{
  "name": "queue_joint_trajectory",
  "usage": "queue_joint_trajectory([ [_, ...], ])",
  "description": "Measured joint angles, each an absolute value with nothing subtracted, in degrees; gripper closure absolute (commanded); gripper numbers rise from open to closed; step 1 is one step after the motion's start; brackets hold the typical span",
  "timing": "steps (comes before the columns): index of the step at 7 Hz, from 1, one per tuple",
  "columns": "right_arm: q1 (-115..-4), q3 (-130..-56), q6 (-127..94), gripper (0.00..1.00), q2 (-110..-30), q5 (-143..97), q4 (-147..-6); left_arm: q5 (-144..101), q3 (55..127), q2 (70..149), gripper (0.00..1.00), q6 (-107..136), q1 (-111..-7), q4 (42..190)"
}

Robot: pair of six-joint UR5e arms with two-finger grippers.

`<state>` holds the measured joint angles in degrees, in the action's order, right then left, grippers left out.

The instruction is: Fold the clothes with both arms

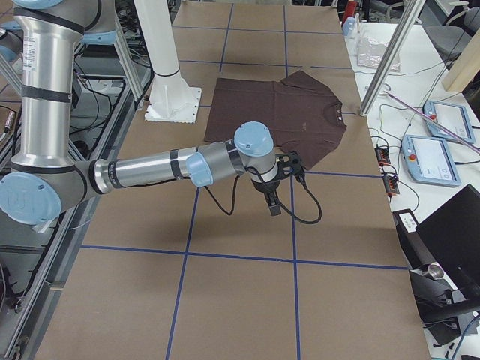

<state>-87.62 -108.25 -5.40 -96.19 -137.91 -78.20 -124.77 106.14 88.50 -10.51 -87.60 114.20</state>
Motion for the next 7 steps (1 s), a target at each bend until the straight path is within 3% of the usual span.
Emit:
queue_joint_trajectory([
  [4, -82.2, -106.3, -17.1, 0.01, -85.7, -139.6, -77.8, -126.2, 105.9, 89.1, 0.0, -10.5, -87.5, 117.2],
  [7, -68.2, -104.4, -44.1, 0.22, -73.7, -125.8, -75.2, -126.3, 106.0, 89.1, 0.0, -10.5, -87.3, 117.3],
])
